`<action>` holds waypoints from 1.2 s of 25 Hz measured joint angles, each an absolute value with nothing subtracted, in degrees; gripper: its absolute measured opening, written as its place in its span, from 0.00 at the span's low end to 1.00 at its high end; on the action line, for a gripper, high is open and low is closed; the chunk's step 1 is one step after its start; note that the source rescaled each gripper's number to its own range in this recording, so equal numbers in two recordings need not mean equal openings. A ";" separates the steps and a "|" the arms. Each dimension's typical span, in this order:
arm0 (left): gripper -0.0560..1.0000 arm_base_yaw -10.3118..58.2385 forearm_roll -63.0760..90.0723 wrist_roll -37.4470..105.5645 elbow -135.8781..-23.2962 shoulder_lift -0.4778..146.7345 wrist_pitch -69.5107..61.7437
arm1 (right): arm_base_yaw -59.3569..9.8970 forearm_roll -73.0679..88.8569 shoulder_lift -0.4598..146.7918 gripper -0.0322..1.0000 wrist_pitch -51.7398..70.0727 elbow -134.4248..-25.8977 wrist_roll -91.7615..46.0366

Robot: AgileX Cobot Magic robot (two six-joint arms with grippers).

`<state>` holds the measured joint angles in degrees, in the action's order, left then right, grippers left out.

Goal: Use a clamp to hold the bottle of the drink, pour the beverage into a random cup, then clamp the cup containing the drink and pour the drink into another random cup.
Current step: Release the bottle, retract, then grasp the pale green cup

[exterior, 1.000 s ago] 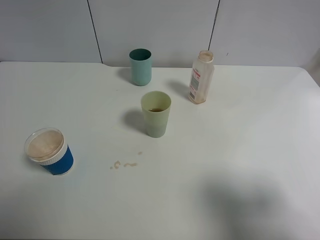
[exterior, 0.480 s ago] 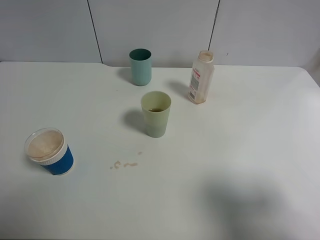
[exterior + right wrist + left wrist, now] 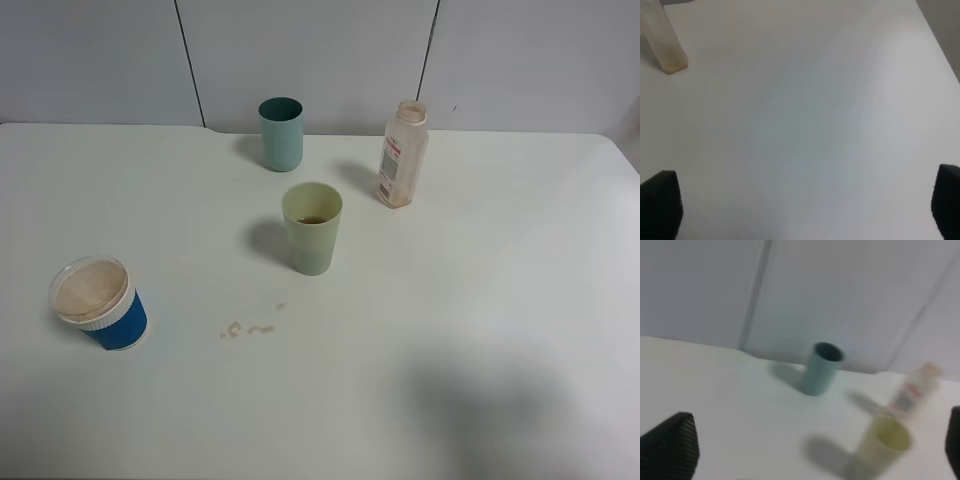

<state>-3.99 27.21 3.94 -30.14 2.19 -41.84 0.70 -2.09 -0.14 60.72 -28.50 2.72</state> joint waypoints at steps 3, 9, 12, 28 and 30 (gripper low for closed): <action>1.00 -3.99 34.56 9.03 -30.14 5.19 -42.00 | 0.70 -2.09 -0.14 1.00 60.72 -28.50 2.72; 1.00 -3.99 42.29 18.13 -30.14 11.00 -42.99 | 0.70 -2.09 -0.14 1.00 60.72 -28.50 2.72; 1.00 -3.99 45.54 21.83 -30.14 13.98 -43.40 | 0.70 -2.09 -0.14 1.00 60.72 -28.50 2.72; 1.00 -3.99 51.61 40.36 -30.14 28.34 -45.07 | 0.70 -2.09 -0.14 1.00 60.72 -28.50 2.72; 1.00 -3.99 50.56 40.46 -30.14 29.45 -45.09 | 0.70 -2.09 -0.14 1.00 60.72 -28.50 2.72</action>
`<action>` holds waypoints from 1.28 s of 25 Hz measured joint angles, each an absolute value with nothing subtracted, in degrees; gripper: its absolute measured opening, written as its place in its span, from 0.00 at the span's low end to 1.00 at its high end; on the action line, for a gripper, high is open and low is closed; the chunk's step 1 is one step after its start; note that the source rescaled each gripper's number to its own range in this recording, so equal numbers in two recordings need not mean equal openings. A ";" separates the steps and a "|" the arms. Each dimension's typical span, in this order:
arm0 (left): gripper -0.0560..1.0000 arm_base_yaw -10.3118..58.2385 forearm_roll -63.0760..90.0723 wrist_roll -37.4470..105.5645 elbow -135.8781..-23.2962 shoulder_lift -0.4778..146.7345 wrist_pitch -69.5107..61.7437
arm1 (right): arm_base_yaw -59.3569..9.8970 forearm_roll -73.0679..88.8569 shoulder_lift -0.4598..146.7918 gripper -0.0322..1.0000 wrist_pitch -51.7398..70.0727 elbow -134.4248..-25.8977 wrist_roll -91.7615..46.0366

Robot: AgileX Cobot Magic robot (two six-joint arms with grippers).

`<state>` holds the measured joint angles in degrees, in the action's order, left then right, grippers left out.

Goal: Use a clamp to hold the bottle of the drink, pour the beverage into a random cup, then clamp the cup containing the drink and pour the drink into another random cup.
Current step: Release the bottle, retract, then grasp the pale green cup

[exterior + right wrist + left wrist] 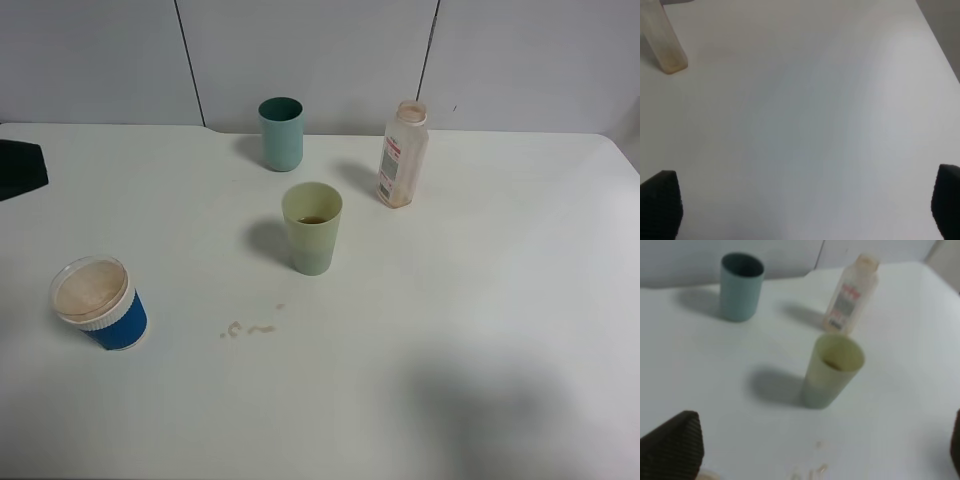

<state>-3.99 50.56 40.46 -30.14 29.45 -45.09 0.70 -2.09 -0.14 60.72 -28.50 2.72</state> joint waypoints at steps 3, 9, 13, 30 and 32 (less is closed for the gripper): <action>1.00 -3.51 49.67 40.53 -30.14 31.39 -44.76 | 0.70 -2.09 -0.14 1.00 60.72 -28.50 2.72; 1.00 1.40 48.01 40.60 -30.14 37.50 -38.53 | 0.70 -2.09 -0.14 1.00 60.72 -28.50 2.72; 1.00 8.70 44.73 40.46 -30.14 43.13 -30.47 | 0.70 -2.09 -0.14 1.00 60.72 -28.50 2.72; 1.00 28.84 23.57 11.93 -30.14 52.69 -11.87 | 0.70 -2.09 -0.14 1.00 60.72 -28.50 2.72; 1.00 31.10 22.61 9.62 -30.14 53.41 -10.30 | 0.70 -2.09 -0.14 1.00 60.72 -28.50 2.72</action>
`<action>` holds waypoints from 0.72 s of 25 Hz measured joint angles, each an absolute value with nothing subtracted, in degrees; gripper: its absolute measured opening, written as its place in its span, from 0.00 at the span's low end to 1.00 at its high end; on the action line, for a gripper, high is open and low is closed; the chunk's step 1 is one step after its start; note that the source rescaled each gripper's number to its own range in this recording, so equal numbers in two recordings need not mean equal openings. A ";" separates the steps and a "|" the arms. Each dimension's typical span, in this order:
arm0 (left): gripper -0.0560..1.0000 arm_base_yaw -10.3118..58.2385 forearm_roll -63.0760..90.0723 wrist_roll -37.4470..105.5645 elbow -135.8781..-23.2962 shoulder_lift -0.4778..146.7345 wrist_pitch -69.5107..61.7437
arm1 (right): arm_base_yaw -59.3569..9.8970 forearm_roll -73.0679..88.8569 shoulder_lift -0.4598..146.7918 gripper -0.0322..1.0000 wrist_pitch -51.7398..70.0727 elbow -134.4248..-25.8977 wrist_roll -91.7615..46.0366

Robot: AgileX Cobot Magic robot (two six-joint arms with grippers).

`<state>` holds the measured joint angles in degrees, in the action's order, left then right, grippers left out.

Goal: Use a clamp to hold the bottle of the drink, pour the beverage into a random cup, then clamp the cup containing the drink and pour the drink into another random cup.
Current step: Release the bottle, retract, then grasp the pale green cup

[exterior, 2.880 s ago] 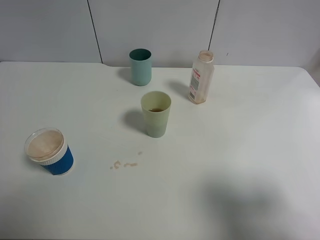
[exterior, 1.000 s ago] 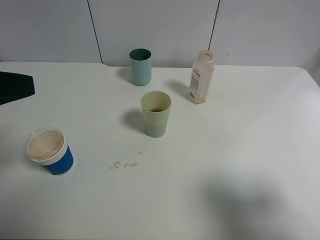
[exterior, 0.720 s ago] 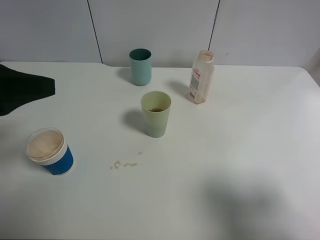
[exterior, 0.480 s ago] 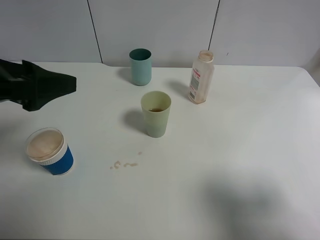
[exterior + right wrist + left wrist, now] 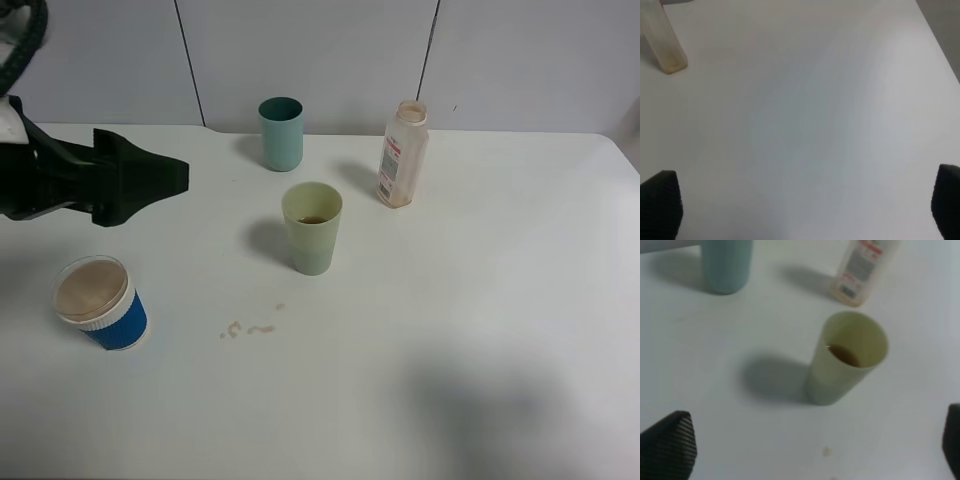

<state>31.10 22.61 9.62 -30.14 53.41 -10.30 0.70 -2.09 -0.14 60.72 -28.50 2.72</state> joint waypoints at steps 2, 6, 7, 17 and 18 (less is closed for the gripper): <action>1.00 33.35 21.92 8.12 -30.14 54.53 -8.02 | 0.70 -2.09 -0.14 1.00 60.72 -28.50 2.72; 1.00 36.94 21.37 6.79 -30.14 57.77 -4.37 | 0.70 -2.09 -0.14 1.00 60.72 -28.50 2.72; 1.00 37.56 21.38 6.66 -30.14 58.57 -3.53 | 0.70 -2.09 -0.14 1.00 60.72 -28.50 2.72; 1.00 43.11 21.38 6.24 -30.14 66.37 3.05 | 0.77 -2.09 -0.14 1.00 60.72 -28.50 2.72; 1.00 43.75 21.44 6.24 -30.14 67.00 4.04 | 0.77 -2.09 -0.14 1.00 60.72 -28.50 2.72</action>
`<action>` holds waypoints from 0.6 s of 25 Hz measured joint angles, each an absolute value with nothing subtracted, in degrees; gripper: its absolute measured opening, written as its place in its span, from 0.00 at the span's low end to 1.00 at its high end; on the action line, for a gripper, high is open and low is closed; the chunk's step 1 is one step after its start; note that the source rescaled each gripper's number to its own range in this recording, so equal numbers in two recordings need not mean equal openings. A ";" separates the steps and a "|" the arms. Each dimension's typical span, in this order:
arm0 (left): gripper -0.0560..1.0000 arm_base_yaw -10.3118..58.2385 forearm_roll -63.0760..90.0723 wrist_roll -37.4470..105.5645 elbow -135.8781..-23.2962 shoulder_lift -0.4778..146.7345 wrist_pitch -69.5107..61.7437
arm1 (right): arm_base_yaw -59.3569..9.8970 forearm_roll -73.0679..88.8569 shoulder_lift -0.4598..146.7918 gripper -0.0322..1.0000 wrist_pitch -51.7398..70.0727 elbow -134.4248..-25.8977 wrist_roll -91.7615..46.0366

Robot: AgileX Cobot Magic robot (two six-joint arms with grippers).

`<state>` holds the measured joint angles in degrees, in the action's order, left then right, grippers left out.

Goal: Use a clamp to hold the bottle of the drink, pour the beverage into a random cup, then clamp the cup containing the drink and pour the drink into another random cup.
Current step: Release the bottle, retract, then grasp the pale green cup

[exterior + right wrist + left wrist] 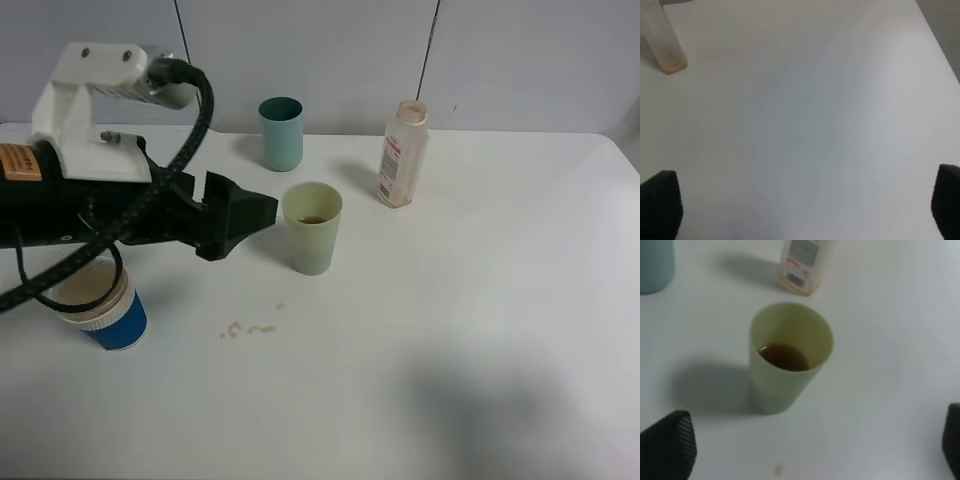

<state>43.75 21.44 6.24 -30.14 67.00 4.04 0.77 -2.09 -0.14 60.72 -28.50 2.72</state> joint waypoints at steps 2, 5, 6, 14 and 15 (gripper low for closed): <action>1.00 45.25 21.84 6.24 -30.14 68.47 5.77 | 0.77 -2.09 -0.14 1.00 60.72 -28.50 2.72; 1.00 46.80 22.32 6.24 -30.14 70.57 7.07 | 0.77 -2.09 -0.14 1.00 60.72 -28.50 2.72; 1.00 47.10 22.46 6.23 -30.14 71.24 7.12 | 0.77 -2.09 -0.14 1.00 60.72 -28.50 2.72; 1.00 47.46 22.65 6.18 -30.14 76.04 7.32 | 0.77 -2.09 -0.14 1.00 60.72 -28.50 2.72; 1.00 47.46 22.65 6.13 -30.14 76.72 7.32 | 0.77 -2.09 -0.14 1.00 60.72 -28.50 2.72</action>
